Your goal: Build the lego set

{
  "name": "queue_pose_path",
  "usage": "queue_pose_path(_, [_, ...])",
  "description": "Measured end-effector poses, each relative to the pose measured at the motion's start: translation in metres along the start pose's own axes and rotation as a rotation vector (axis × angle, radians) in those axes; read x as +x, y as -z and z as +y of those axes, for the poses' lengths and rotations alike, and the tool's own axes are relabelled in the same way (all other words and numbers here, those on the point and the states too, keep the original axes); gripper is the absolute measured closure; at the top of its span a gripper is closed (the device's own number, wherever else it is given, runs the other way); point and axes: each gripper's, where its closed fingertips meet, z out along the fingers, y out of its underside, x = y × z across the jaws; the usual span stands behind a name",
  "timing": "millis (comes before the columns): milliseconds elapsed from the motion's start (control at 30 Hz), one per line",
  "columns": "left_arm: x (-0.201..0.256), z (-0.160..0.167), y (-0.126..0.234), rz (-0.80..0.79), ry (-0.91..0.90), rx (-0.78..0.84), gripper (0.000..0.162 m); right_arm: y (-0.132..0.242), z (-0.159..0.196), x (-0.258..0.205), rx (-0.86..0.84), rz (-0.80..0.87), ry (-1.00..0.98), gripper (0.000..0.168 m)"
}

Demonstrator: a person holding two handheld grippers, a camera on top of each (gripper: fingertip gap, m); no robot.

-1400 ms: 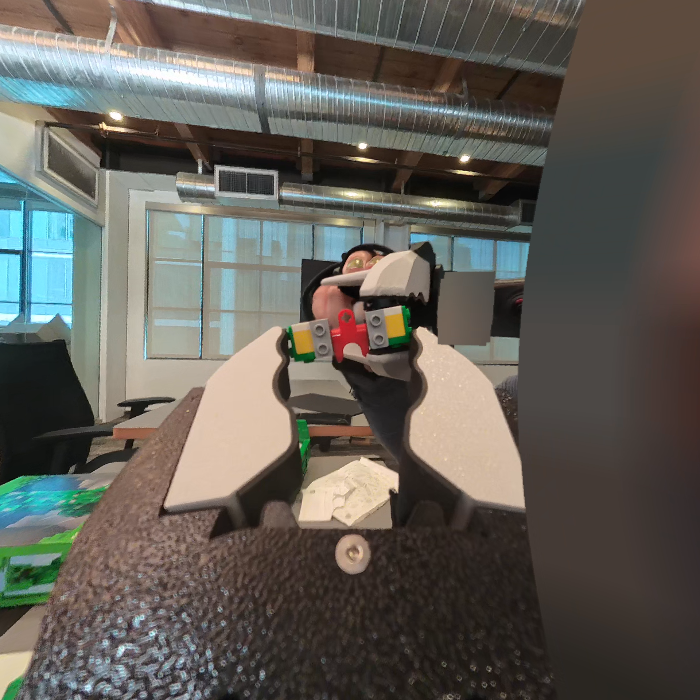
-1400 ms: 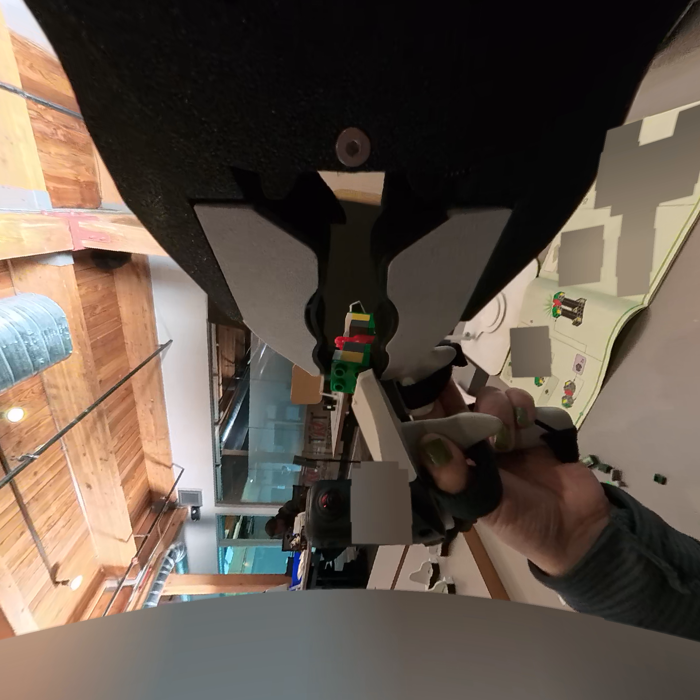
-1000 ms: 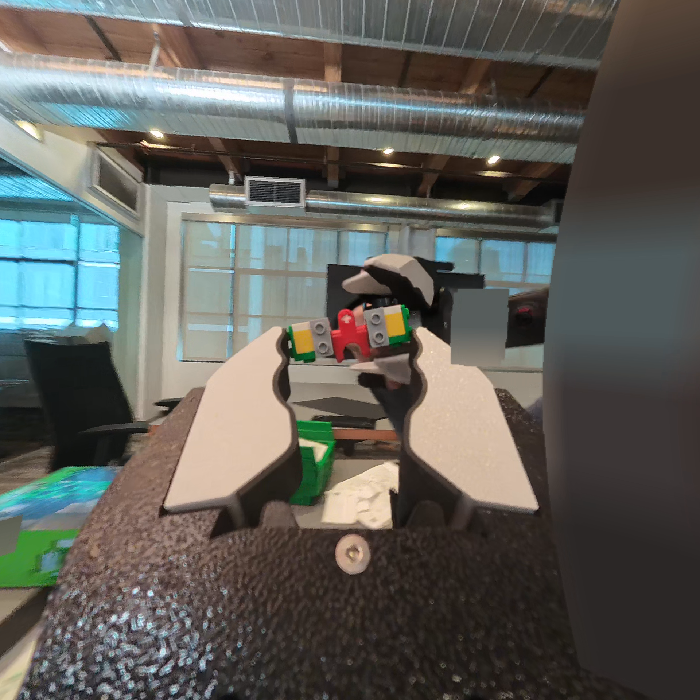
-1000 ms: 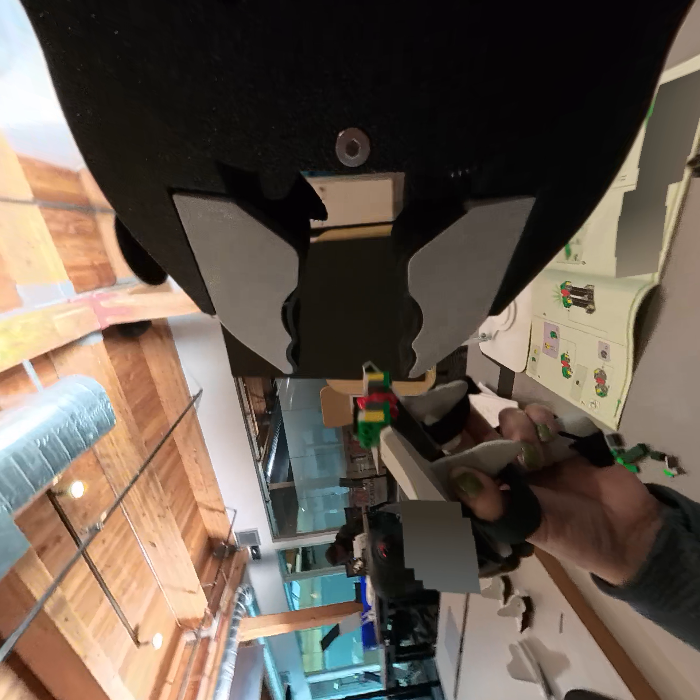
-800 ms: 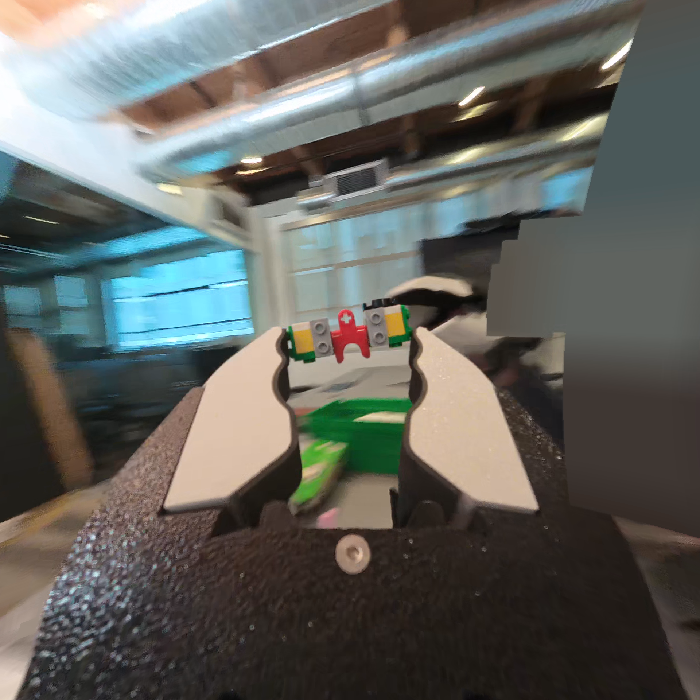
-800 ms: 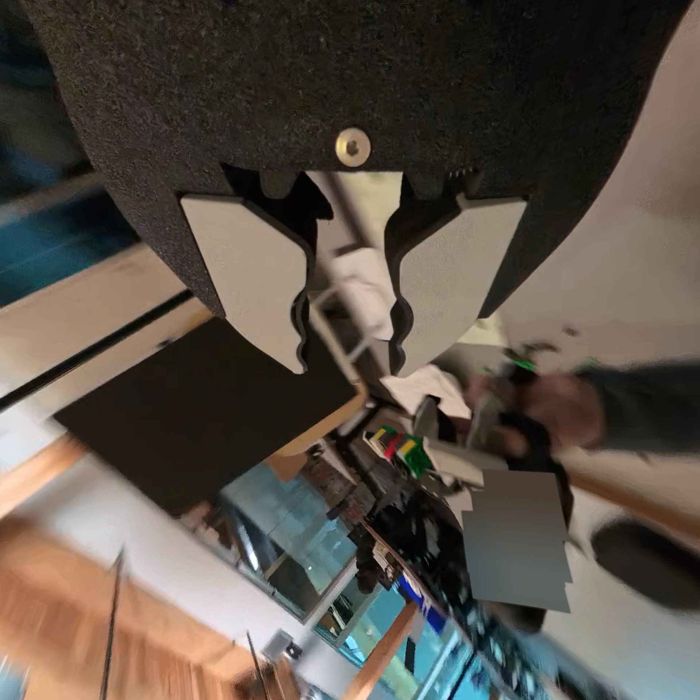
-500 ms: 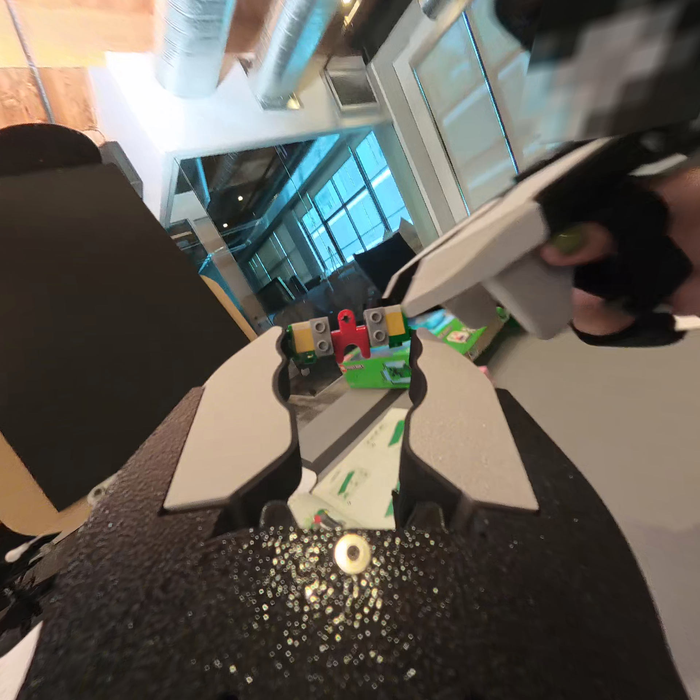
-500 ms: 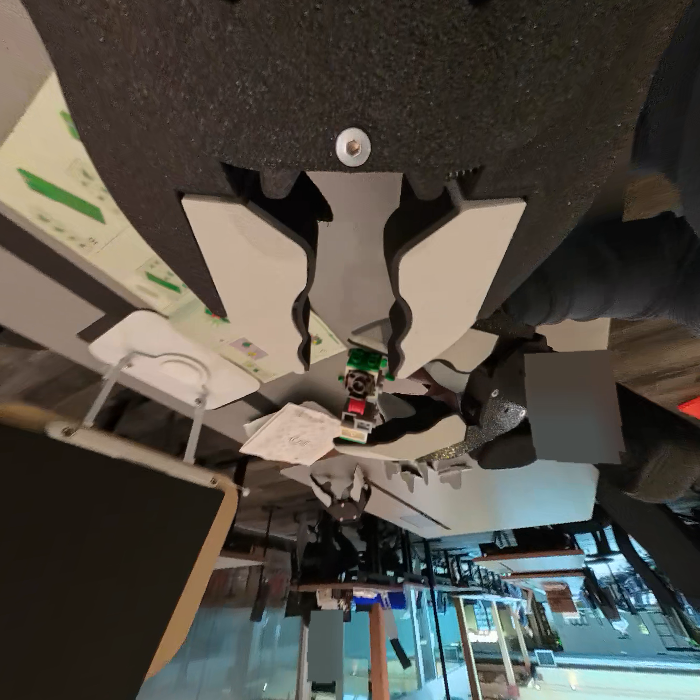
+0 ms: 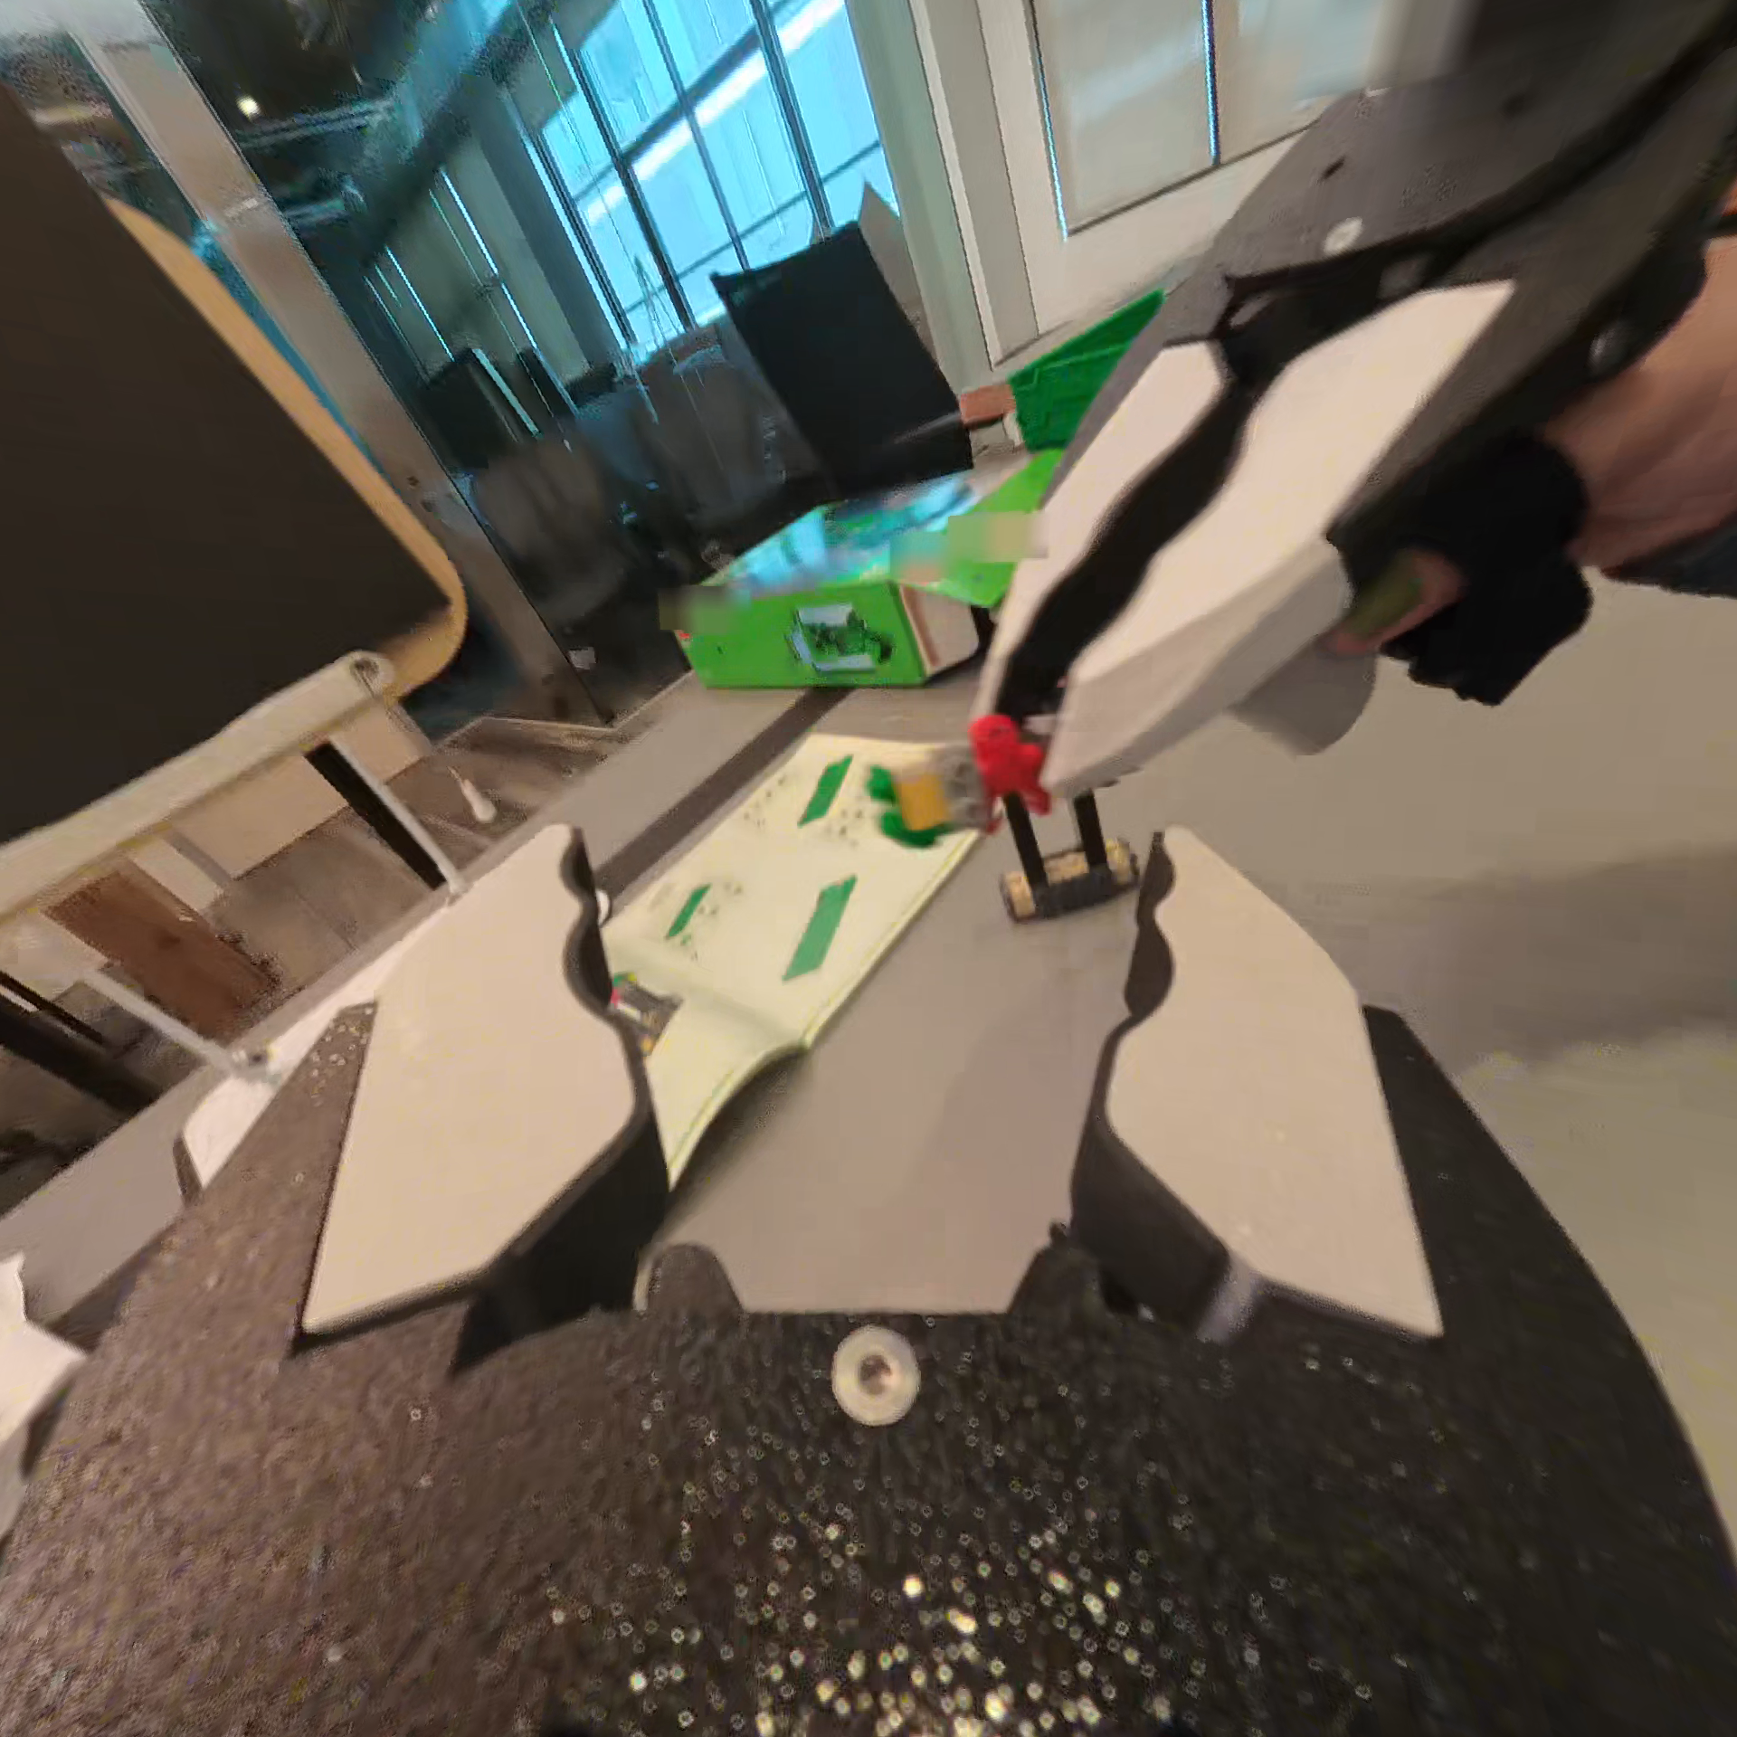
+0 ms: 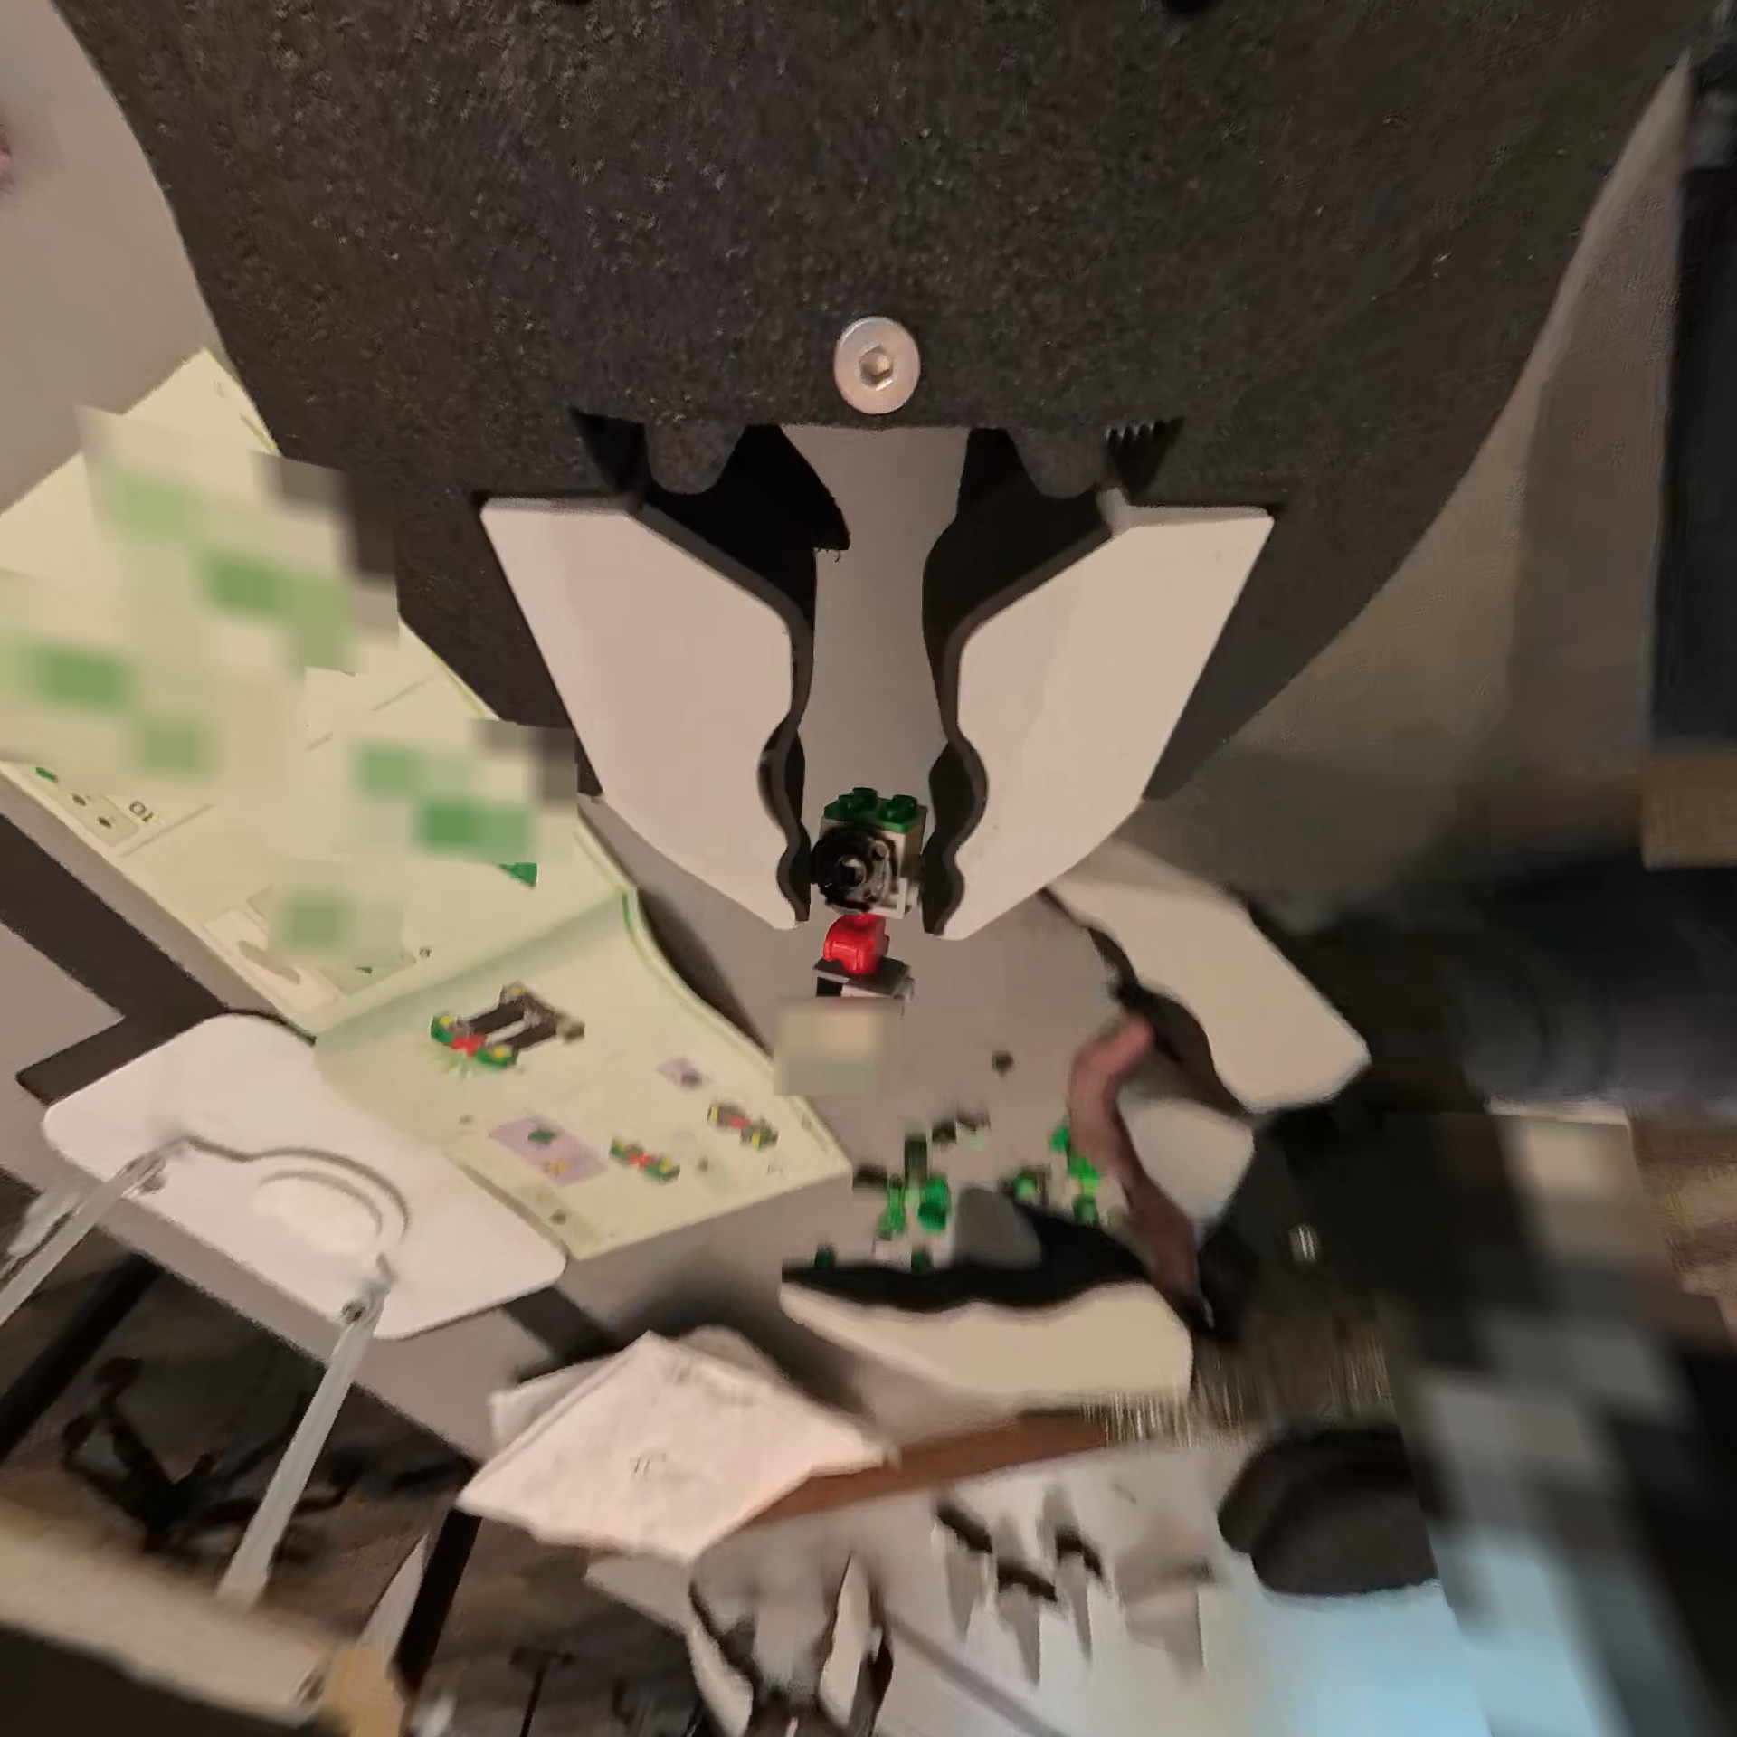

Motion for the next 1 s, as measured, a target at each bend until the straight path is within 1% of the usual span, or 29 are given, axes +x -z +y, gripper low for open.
queue_pose_path(100, [-0.004,0.016,0.015,0.035,0.04,-0.003,0.058,-0.01,0.05,-0.008,-0.127,-0.057,0.1,0.146])
queue_pose_path(167, [-0.006,0.024,0.024,0.06,0.078,-0.012,0.061,-0.014,0.076,-0.015,-0.173,-0.096,0.179,0.146])
queue_pose_path(233, [-0.009,0.034,0.03,0.064,0.101,-0.031,0.065,-0.016,0.09,-0.015,-0.199,-0.094,0.219,0.146])
queue_pose_path(333, [-0.011,0.041,0.035,0.086,0.14,-0.056,0.068,-0.016,0.1,-0.013,-0.226,-0.093,0.268,0.146])
queue_pose_path(533, [-0.004,0.048,0.033,0.128,0.187,-0.078,0.068,-0.021,0.112,-0.016,-0.248,-0.129,0.265,0.146])
queue_pose_path(567, [-0.002,0.051,0.031,0.137,0.189,-0.09,0.067,-0.022,0.112,-0.017,-0.241,-0.129,0.272,0.143])
queue_pose_path(667, [0.001,0.06,0.028,0.146,0.197,-0.121,0.066,-0.018,0.105,-0.015,-0.211,-0.097,0.275,0.122])
queue_pose_path(733, [-0.001,0.061,0.027,0.139,0.221,-0.117,0.067,-0.01,0.089,-0.007,-0.102,-0.031,0.276,0.116])
queue_pose_path(800, [-0.004,0.058,0.027,0.12,0.265,-0.084,0.072,0.002,0.064,-0.003,0.08,0.041,0.244,0.118])
queue_pose_path(867, [-0.005,0.054,0.027,0.104,0.31,-0.043,0.084,0.012,0.041,0.004,0.253,0.153,0.178,0.123])
queue_pose_path(900, [-0.006,0.054,0.027,0.092,0.323,-0.033,0.094,0.016,0.032,0.011,0.328,0.249,0.139,0.125])
queue_pose_path(933, [-0.006,0.054,0.027,0.081,0.326,-0.028,0.108,0.017,0.026,0.017,0.376,0.335,0.108,0.13])
queue_pose_path(967, [-0.005,0.054,0.027,0.078,0.318,-0.021,0.131,0.017,0.024,0.021,0.386,0.415,0.091,0.138])
queue_pose_path(1000, [-0.004,0.054,0.027,0.082,0.295,-0.013,0.162,0.017,0.024,0.026,0.374,0.509,0.086,0.16])
